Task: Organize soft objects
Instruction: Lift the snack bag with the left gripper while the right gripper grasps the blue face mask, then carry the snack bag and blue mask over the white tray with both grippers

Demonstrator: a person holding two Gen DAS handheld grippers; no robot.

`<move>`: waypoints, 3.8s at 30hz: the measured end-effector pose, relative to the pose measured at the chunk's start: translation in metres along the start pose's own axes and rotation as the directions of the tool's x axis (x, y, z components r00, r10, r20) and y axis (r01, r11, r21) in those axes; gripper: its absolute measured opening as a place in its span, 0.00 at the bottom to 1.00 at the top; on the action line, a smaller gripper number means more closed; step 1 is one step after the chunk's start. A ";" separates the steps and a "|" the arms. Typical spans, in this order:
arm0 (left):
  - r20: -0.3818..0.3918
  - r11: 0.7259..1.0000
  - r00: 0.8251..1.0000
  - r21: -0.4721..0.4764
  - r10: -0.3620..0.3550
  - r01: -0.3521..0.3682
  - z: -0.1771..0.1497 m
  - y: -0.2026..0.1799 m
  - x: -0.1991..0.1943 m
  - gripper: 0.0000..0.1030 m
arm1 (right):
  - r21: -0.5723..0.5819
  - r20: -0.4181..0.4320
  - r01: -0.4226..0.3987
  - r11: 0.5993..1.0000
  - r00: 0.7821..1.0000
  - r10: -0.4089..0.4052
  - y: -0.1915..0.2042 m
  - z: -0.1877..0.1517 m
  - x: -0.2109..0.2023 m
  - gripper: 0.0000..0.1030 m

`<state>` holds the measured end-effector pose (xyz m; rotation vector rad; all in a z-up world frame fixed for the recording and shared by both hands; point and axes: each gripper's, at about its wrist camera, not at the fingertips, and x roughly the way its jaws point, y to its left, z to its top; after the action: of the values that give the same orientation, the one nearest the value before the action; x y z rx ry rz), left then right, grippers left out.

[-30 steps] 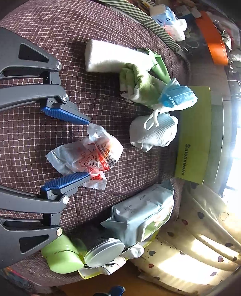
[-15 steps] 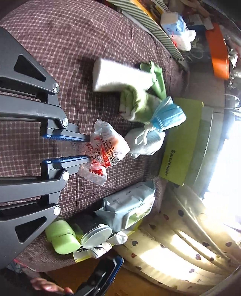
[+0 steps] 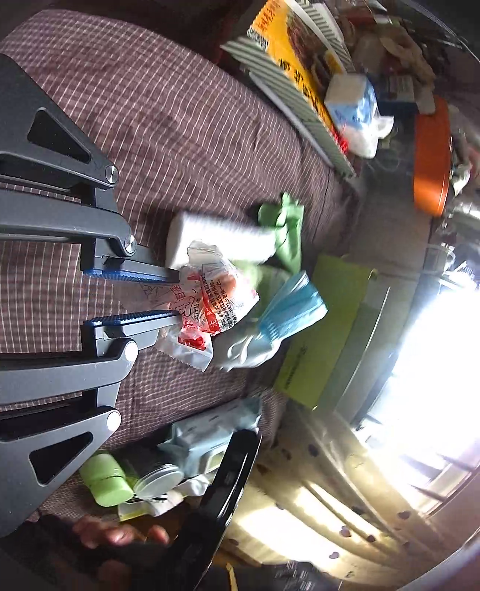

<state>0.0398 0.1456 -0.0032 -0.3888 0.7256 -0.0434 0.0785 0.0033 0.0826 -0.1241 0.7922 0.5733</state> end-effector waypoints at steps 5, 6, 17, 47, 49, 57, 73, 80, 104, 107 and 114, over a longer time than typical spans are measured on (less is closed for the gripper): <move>0.024 0.999 1.000 -0.036 0.009 -0.009 0.006 0.020 -0.006 0.15 | -0.023 -0.034 0.012 1.000 0.999 -0.013 0.019 0.027 0.045 0.44; 0.027 0.999 1.000 -0.041 0.010 -0.009 0.007 0.023 -0.006 0.15 | -0.027 -0.037 0.015 1.000 0.999 -0.016 0.022 0.030 0.052 0.44; 0.031 0.999 0.999 -0.051 0.004 -0.002 0.012 0.038 -0.011 0.15 | 0.015 -0.134 0.045 0.999 0.990 -0.043 0.023 0.051 0.126 0.10; 0.044 0.979 0.994 0.185 -0.098 0.088 0.015 -0.104 -0.041 0.15 | 0.081 0.152 0.084 0.993 0.984 -0.096 -0.044 -0.040 -0.112 0.09; 0.033 0.973 0.994 0.206 -0.108 0.099 0.014 -0.116 -0.039 0.15 | 0.100 0.159 0.092 0.991 0.981 -0.107 -0.053 -0.046 -0.120 0.09; 0.009 0.953 0.989 0.268 -0.147 0.139 0.009 -0.159 -0.035 0.15 | 0.167 0.183 0.122 0.978 0.971 -0.152 -0.088 -0.067 -0.152 0.09; -0.076 0.899 0.971 0.367 -0.228 0.239 -0.007 -0.231 -0.018 0.15 | 0.272 0.201 0.190 0.943 0.948 -0.249 -0.142 -0.103 -0.199 0.09; -0.161 0.864 0.958 0.416 -0.236 0.283 -0.026 -0.265 0.005 0.15 | 0.344 0.142 0.232 0.910 0.945 -0.295 -0.180 -0.132 -0.202 0.09; -0.446 0.853 0.879 0.380 -0.170 0.358 -0.071 -0.326 0.107 0.15 | 0.444 0.001 0.199 0.874 0.975 -0.223 -0.254 -0.169 -0.142 0.09; -0.440 0.859 0.886 0.387 -0.147 0.335 -0.067 -0.331 0.117 0.15 | 0.441 0.009 0.190 0.877 0.976 -0.216 -0.260 -0.162 -0.136 0.09; -0.414 0.869 0.904 0.401 -0.109 0.289 -0.055 -0.343 0.132 0.15 | 0.441 0.015 0.178 0.880 0.979 -0.206 -0.276 -0.146 -0.121 0.09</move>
<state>0.1356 -0.2135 -0.0014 0.0030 1.0262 -0.4961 0.0635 -0.3279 0.0362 0.2287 0.8207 0.1980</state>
